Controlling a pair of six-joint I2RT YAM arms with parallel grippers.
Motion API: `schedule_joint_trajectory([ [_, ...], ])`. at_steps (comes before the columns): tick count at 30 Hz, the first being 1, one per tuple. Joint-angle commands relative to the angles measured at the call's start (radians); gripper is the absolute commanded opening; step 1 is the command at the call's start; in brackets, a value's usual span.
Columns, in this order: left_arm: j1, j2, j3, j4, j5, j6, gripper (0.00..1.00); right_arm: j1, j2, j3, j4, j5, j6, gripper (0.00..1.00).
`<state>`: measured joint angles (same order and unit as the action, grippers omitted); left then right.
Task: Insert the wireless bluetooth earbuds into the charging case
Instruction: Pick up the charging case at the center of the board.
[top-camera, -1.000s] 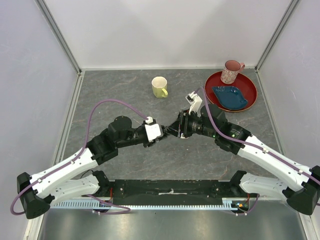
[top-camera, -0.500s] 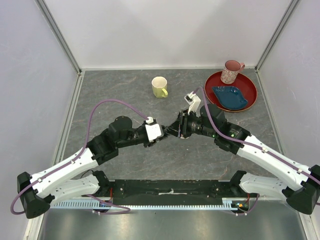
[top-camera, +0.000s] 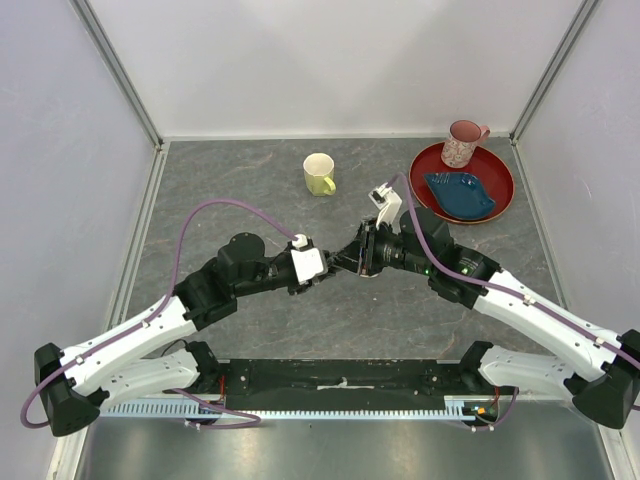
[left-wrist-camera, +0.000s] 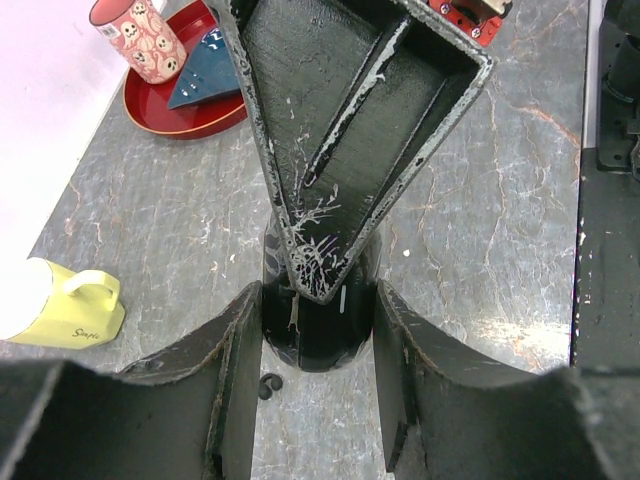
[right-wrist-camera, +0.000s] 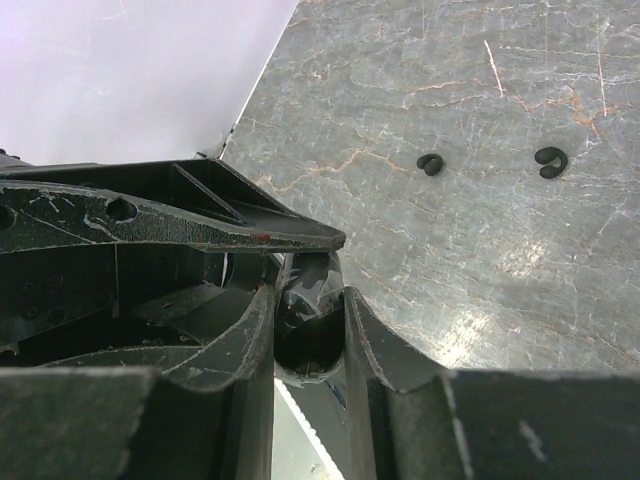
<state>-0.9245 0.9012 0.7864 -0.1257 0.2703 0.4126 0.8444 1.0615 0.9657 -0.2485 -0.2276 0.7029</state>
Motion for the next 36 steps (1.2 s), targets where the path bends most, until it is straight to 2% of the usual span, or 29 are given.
schedule_joint_trajectory([
  [1, -0.007, -0.005, 0.014, 0.041, -0.008, -0.041, 0.3, 0.002, -0.028, 0.004, 0.023, 0.03, -0.02, 0.03],
  [3, -0.005, -0.005, 0.01, 0.05, -0.029, -0.082, 0.37, 0.001, -0.04, -0.005, 0.029, 0.046, -0.017, 0.01],
  [6, -0.005, -0.013, -0.003, 0.064, -0.023, -0.107, 0.38, 0.001, -0.055, -0.012, 0.032, 0.082, -0.013, 0.0],
  [12, -0.005, -0.041, -0.039, 0.096, -0.026, -0.129, 0.52, 0.002, -0.066, -0.021, 0.043, 0.106, 0.001, 0.0],
  [13, -0.005, -0.042, -0.041, 0.098, -0.029, -0.132, 0.66, 0.001, -0.067, -0.022, 0.044, 0.111, 0.001, 0.0],
  [16, -0.005, -0.05, -0.045, 0.098, -0.032, -0.143, 0.83, 0.001, -0.077, -0.03, 0.049, 0.132, 0.007, 0.0],
  [23, -0.005, -0.087, -0.079, 0.121, -0.084, -0.233, 0.87, 0.001, -0.109, -0.047, 0.06, 0.195, 0.003, 0.0],
  [30, 0.027, -0.147, -0.101, 0.166, -0.191, -0.437, 0.89, -0.004, -0.141, -0.053, 0.055, 0.264, -0.029, 0.0],
  [33, 0.13, -0.145, -0.099, 0.173, -0.093, -0.556, 0.89, -0.008, -0.15, -0.056, 0.055, 0.272, -0.04, 0.0],
  [34, 0.206, -0.143, -0.101, 0.182, -0.01, -0.592, 0.9, -0.008, -0.153, -0.058, 0.055, 0.275, -0.042, 0.0],
  [36, 0.283, -0.139, -0.121, 0.242, 0.076, -0.707, 0.9, -0.014, -0.159, -0.061, 0.055, 0.28, -0.048, 0.0],
])
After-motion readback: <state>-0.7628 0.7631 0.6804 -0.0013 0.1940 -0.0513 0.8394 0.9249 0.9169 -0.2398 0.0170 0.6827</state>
